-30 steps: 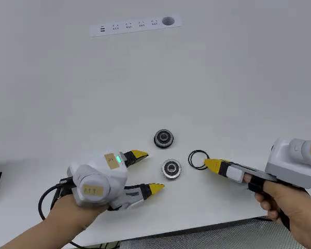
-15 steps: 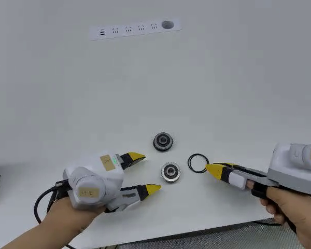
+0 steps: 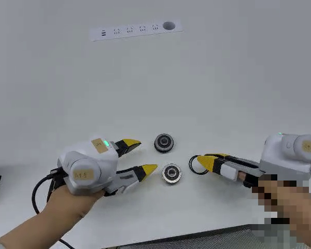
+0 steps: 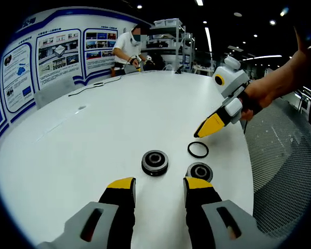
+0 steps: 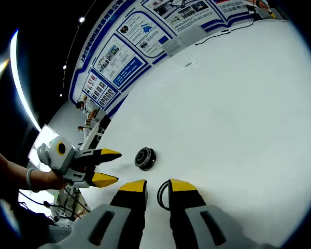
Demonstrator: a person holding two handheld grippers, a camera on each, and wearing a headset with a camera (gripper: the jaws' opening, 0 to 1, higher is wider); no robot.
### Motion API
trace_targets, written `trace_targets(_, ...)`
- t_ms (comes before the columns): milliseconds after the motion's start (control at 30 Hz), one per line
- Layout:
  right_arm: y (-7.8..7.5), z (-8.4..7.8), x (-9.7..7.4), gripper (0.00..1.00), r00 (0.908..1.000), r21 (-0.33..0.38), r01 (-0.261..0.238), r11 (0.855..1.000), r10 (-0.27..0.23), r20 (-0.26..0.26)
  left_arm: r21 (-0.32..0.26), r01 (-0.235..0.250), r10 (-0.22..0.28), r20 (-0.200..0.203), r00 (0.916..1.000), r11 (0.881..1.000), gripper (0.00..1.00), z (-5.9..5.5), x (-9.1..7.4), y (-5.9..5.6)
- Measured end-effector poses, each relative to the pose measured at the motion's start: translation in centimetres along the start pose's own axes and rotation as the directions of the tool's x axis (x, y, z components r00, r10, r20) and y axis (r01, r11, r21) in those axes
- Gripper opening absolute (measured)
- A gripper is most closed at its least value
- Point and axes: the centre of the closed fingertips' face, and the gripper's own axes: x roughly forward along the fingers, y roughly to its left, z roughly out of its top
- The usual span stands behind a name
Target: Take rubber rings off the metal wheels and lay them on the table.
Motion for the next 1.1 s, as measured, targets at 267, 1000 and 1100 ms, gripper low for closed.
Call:
trace_targets(267, 0.6, 0.6, 1.2, 0.18, 0.9996, -0.056, -0.019, 0.998, 0.018, -0.023, 0.015, 0.006, -0.006, 0.007, 1.0000, 1.000, 0.36, 0.8, 0.9, 0.2)
trace_targets(1000, 1.2, 0.9, 2.6, 0.18, 0.9985, -0.051, -0.048, 0.998, 0.046, -0.029, 0.056, 0.040, -0.040, -0.010, 0.9992, 0.998, 0.24, 2.4, 3.7, 0.1)
trace_targets(1100, 1.3, 1.0, 2.7, 0.18, 0.9984, -0.050, -0.050, 0.997, 0.049, -0.028, 0.055, 0.046, -0.045, -0.017, 0.9988, 0.997, 0.23, 2.4, 4.0, 0.1)
